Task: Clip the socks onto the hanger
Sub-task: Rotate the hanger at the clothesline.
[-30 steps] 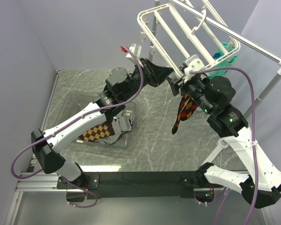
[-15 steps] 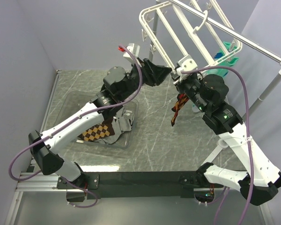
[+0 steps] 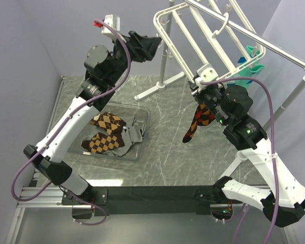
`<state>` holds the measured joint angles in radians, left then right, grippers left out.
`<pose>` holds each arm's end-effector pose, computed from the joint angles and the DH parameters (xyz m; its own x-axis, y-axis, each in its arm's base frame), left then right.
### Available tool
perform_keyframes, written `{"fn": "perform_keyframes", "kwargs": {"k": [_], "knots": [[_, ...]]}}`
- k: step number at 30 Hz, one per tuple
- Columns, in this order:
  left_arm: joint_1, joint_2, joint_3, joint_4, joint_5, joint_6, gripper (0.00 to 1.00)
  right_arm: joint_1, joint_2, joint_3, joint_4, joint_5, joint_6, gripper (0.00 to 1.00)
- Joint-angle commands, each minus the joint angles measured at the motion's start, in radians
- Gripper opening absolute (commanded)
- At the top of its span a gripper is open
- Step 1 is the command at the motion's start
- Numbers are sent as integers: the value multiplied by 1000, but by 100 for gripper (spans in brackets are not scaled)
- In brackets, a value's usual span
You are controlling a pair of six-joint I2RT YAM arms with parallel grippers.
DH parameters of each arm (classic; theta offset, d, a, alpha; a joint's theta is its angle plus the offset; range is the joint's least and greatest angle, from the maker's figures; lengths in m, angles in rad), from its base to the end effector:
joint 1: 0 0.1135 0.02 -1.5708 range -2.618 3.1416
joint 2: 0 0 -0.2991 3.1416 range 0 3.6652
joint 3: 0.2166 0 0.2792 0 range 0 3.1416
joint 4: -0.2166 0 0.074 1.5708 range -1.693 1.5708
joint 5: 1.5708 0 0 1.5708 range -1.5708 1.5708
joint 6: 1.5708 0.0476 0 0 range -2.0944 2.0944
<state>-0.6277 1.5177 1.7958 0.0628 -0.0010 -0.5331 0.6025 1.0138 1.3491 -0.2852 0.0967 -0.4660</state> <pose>0.2950 -0.2140 0.5854 -0.0650 -0.5807 -0.8115 0.6427 0.5978 -0.4792 0.1846 0.1214 0.5199 0.2546 -0.3677 -0.8944 -0.4144 0.7942 -0.4444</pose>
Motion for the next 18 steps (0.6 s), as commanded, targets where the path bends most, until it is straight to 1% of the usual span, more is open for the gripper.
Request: {"fn": "perform_keyframes", "kwargs": {"k": [1, 4, 6, 8, 11, 13, 14, 15, 16, 18], "knots": [[3, 54, 106, -34, 4, 71, 73, -6, -15, 2, 17, 69, 7, 27], [8, 125, 192, -60, -80, 85, 73, -6, -17, 4, 15, 67, 6, 27], [11, 173, 243, -60, -109, 94, 72, -6, -21, 8, 9, 64, 6, 27], [16, 206, 258, -57, -142, 102, 72, -6, -29, 10, 8, 63, 4, 27], [23, 232, 287, -26, -151, 102, 71, -6, -41, 4, 9, 60, 4, 27], [28, 265, 336, -41, -145, 97, 68, -6, -44, 2, 9, 57, 4, 27], [29, 283, 350, -46, -139, 91, 63, -7, -44, 5, 8, 54, 6, 28], [29, 288, 362, -49, -126, 88, 60, -6, -46, 8, 4, 51, 12, 28], [31, 291, 359, -41, -120, 85, 57, -7, -44, 10, -2, 34, 15, 28], [29, 288, 331, -24, -97, 74, 54, -7, -52, 19, -9, 3, 26, 28]]}}
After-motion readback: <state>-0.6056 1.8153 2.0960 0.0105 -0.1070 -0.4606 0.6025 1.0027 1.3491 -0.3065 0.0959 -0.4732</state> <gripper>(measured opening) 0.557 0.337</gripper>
